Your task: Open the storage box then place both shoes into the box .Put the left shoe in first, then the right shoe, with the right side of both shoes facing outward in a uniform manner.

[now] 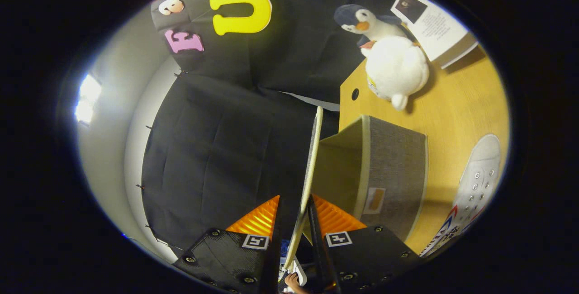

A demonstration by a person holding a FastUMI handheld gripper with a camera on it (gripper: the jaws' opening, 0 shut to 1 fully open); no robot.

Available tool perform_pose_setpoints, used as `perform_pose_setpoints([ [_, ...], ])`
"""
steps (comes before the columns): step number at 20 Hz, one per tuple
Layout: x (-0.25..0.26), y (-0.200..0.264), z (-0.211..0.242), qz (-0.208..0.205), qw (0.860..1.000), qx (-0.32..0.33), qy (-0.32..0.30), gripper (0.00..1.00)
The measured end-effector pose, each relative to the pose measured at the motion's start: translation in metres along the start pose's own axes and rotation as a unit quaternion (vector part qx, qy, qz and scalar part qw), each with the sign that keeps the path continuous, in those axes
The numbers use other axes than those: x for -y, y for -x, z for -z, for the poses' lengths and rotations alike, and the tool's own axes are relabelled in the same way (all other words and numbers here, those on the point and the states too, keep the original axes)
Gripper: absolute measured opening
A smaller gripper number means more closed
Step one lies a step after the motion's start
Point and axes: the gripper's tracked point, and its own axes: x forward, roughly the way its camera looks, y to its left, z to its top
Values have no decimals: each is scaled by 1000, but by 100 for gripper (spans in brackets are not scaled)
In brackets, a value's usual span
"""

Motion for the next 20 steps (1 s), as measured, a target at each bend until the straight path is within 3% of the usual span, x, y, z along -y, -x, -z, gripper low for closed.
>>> perform_pose_setpoints([
  [5,-62,-33,-6,-22,998,-15,59,31],
  [11,-118,-103,7,-31,991,-55,122,31],
  [16,-124,-177,22,20,986,-81,145,32],
  [17,-123,-187,26,32,985,-91,140,41],
  [18,-123,-194,28,41,985,-94,142,63],
  [20,-122,-195,26,57,982,-92,152,64],
])
